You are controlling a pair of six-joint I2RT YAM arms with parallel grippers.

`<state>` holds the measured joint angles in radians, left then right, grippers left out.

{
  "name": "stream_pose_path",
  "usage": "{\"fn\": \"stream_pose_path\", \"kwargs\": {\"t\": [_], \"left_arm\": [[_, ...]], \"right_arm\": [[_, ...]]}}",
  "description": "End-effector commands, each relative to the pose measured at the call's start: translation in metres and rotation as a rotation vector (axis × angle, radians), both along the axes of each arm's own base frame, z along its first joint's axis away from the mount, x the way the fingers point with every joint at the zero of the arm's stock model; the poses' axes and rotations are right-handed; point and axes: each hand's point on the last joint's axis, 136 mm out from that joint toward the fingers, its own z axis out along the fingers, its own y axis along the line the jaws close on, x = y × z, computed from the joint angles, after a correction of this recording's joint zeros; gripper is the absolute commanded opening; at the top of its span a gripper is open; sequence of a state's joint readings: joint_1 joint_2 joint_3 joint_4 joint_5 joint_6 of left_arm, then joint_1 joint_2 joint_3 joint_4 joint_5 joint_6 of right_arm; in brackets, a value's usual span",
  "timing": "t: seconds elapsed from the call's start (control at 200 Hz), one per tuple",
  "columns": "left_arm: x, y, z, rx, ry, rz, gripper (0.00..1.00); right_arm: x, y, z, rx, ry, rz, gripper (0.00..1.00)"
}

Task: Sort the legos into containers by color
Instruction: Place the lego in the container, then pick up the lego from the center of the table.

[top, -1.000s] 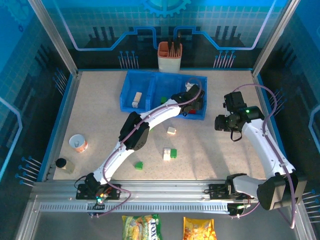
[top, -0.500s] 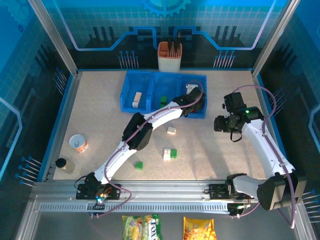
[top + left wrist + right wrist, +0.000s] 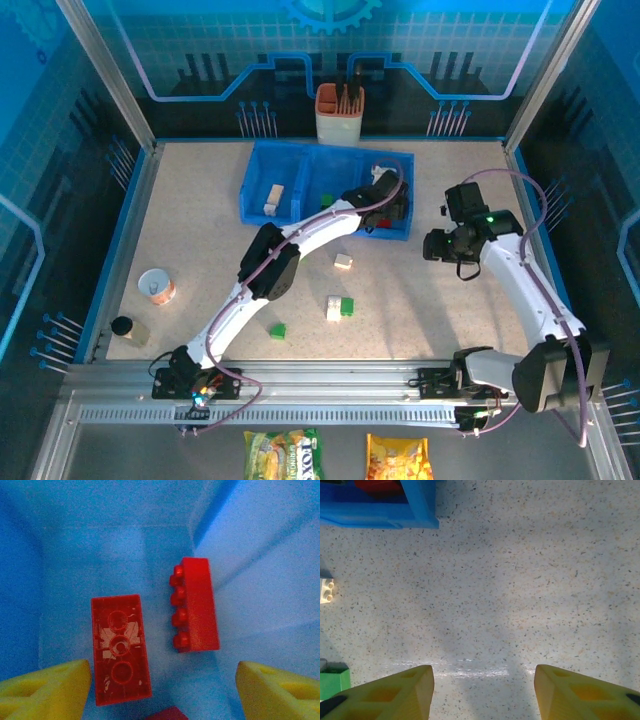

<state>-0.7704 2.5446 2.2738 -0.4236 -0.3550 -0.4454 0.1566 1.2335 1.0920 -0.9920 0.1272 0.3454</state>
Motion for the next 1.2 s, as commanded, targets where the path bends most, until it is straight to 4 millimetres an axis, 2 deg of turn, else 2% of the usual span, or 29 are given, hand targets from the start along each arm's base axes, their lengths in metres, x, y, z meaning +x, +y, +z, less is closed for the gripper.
{"fn": "stream_pose_path", "kwargs": {"t": [0.0,0.23,0.51,0.71,0.91,1.196], "left_arm": [[-0.013,-0.009,0.070,-0.092,-0.033,-0.078,0.77],[-0.039,-0.001,0.086,-0.052,0.028,-0.161,0.74],[-0.072,0.038,0.089,-0.002,0.100,-0.176,0.74],[-0.085,0.099,0.092,-0.041,0.128,-0.080,0.74],[-0.103,0.177,0.076,-0.067,0.189,0.043,0.74],[-0.130,0.271,0.069,-0.071,0.213,0.177,0.75]], "right_arm": [[0.009,0.006,-0.001,0.024,-0.005,-0.008,0.57],[0.021,0.023,-0.004,0.022,0.003,0.015,0.56],[0.035,0.060,-0.014,-0.004,0.040,0.076,0.56],[0.041,0.089,-0.024,-0.017,0.064,0.118,0.56],[0.045,0.123,-0.035,-0.036,0.094,0.172,0.55],[0.054,0.183,-0.047,-0.054,0.118,0.264,0.55]]}}
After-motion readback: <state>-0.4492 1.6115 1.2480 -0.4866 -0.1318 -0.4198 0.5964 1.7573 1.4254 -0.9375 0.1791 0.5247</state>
